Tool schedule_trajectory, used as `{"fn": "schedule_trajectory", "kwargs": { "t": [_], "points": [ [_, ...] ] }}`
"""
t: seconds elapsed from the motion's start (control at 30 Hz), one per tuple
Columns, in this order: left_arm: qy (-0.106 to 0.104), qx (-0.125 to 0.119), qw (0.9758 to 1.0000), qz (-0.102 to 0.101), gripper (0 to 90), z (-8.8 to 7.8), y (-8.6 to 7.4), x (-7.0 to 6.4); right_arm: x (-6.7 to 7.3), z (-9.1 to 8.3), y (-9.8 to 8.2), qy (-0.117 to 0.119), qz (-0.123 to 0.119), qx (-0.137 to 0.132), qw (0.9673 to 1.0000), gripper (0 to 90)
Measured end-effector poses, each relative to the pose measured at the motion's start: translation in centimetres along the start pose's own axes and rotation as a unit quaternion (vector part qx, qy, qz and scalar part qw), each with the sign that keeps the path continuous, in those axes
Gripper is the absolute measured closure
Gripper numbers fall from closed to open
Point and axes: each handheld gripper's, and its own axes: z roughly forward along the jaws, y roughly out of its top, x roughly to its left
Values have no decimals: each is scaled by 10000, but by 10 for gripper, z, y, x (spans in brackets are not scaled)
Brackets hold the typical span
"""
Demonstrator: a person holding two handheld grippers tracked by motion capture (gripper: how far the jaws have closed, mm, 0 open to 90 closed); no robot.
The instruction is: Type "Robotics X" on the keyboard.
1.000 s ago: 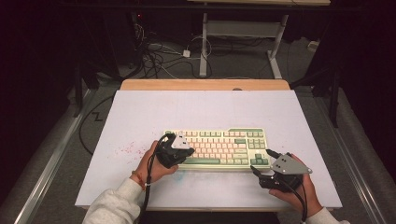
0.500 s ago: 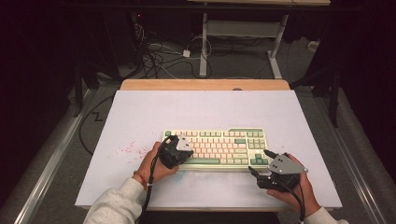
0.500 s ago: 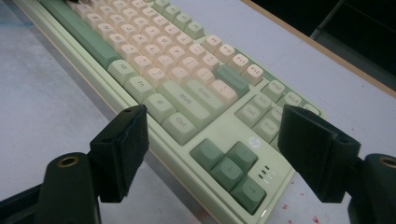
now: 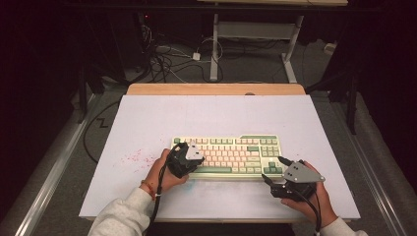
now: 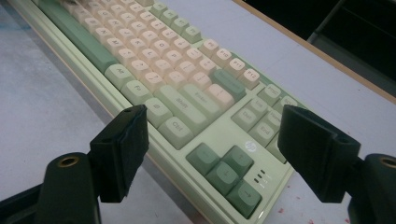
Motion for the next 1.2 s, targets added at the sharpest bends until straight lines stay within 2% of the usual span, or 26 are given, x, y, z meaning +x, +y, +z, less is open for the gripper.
{"fn": "schedule_trajectory", "kwargs": {
  "t": [0.33,0.43,0.9,1.2],
  "points": [
    [90,-115,9999,-58,845,-7,-1,4,1,0,0,17,-1,-4,10000,250],
    [127,-164,9997,-128,846,-8,-2,5,1,0,1,23,3,-12,10000,252],
    [196,-146,9993,-268,843,-14,-8,15,2,0,0,41,-14,5,10000,253],
    [187,-44,9992,-362,843,-10,-12,21,2,1,0,47,-14,17,10000,254]
  ]
}}
